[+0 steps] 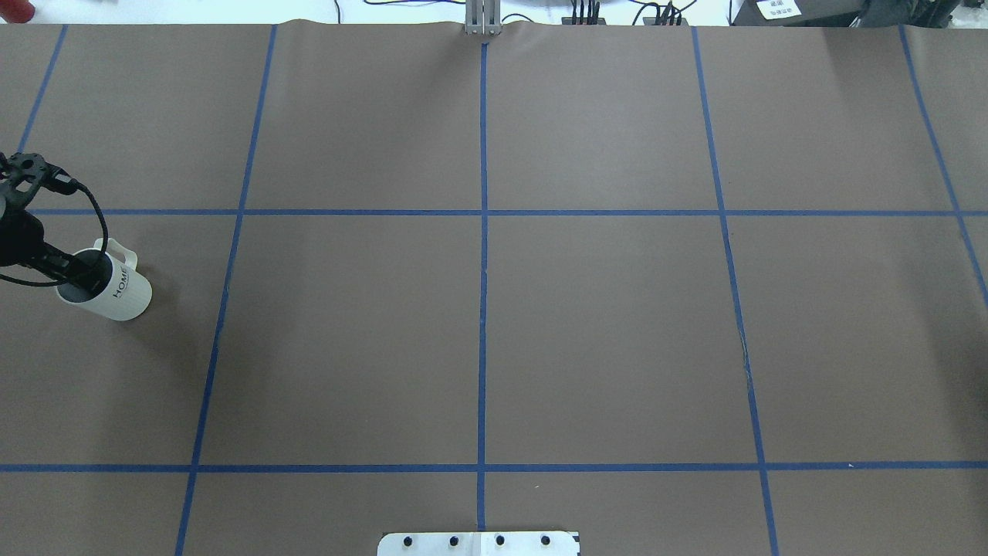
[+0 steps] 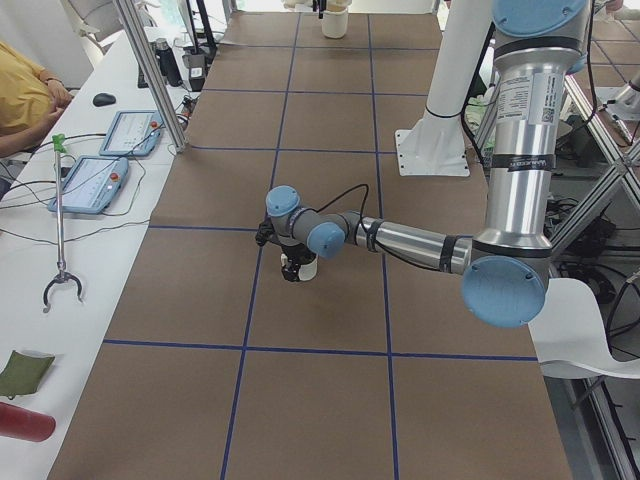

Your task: Left arm hands cup to right arm to dump lemon

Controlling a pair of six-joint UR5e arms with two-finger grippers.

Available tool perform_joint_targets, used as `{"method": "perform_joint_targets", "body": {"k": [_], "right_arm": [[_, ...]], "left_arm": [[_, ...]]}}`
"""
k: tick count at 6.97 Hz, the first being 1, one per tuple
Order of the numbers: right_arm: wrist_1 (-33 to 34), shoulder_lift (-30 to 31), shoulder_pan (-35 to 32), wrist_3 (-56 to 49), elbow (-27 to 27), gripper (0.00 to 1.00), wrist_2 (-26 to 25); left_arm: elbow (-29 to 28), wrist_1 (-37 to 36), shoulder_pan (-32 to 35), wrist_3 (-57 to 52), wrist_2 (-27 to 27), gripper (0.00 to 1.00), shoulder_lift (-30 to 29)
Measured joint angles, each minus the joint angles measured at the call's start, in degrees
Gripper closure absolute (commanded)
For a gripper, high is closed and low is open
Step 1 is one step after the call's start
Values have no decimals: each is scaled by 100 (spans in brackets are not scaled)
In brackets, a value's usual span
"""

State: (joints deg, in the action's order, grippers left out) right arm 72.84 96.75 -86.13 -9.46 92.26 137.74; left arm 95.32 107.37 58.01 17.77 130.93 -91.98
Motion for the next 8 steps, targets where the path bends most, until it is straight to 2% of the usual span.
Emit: {"method": "perform_joint_targets", "body": {"k": [3, 5, 6, 8], "right_arm": [[-7, -6, 0, 6, 17, 0, -2], [-7, -9, 3, 6, 28, 0, -2], [-7, -47, 6, 31, 33, 0, -1], [-98, -366, 129, 395, 25, 2, 114]], "left_arm": [[77, -166, 131, 35, 54, 100, -192], [603, -1413, 488, 184, 217, 100, -715], [993, -2118, 542, 653, 278, 100, -1009], [1279, -2615, 205, 2239, 485, 100, -1804]]}}
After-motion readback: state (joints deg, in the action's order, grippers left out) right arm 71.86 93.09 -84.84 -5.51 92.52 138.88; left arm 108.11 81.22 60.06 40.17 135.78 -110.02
